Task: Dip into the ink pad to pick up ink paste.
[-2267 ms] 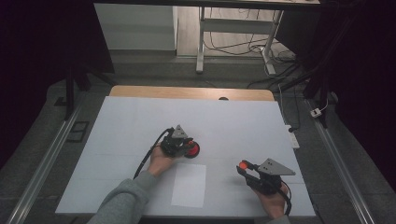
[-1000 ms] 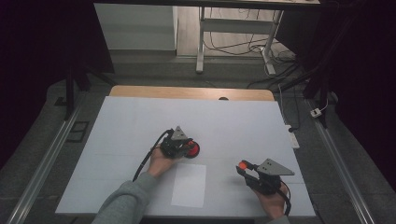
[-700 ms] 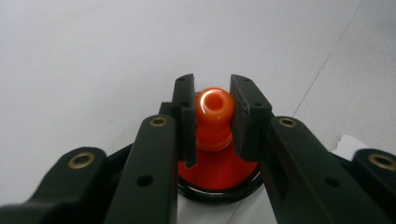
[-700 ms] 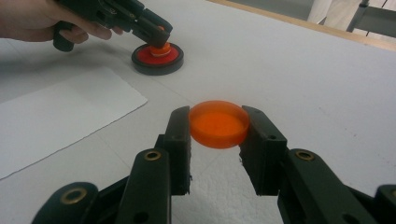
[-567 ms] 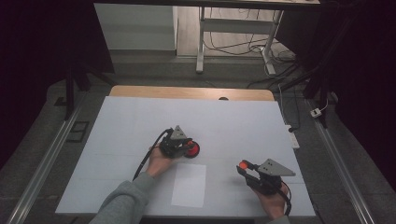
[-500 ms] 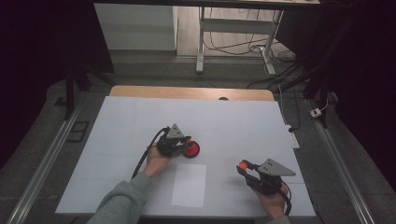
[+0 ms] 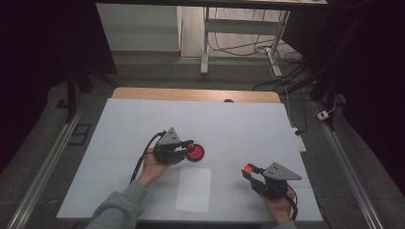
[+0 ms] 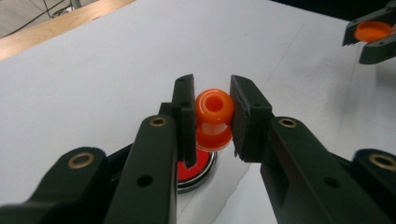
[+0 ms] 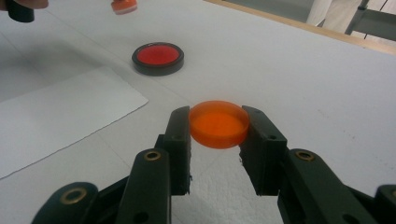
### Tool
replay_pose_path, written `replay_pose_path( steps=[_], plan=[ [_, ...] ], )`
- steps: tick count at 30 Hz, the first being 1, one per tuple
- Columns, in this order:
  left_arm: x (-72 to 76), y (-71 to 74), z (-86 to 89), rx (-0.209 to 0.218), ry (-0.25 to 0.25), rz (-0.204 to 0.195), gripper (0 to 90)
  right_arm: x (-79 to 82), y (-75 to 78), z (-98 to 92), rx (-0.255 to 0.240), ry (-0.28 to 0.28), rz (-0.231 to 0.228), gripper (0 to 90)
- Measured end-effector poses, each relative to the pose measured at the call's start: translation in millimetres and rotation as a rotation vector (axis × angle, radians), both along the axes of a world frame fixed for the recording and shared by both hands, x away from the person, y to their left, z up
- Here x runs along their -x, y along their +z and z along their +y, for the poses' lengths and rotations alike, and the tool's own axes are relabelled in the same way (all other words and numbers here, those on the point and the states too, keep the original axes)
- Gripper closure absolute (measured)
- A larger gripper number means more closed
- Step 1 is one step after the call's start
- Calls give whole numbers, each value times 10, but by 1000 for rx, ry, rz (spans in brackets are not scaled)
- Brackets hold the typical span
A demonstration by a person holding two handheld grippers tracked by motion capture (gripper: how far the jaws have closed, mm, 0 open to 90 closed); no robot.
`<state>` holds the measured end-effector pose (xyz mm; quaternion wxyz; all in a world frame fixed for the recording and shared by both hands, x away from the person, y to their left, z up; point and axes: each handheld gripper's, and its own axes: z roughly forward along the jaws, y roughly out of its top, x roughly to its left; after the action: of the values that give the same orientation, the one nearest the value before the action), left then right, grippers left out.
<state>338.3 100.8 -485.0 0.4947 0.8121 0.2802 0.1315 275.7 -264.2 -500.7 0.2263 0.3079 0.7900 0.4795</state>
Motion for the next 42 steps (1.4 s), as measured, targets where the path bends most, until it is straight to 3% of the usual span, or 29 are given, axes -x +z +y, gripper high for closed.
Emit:
replay_pose_path(
  steps=[22,32,42],
  plan=[
    [450,207,253,43,-52,4,725,4,-3,37,8,10,1,641],
    [563,191,428,102,-50,28,725,0,-7,54,22,15,0,641],
    [595,69,451,81,-55,63,725,-7,-15,58,23,20,-2,641]
  ],
)
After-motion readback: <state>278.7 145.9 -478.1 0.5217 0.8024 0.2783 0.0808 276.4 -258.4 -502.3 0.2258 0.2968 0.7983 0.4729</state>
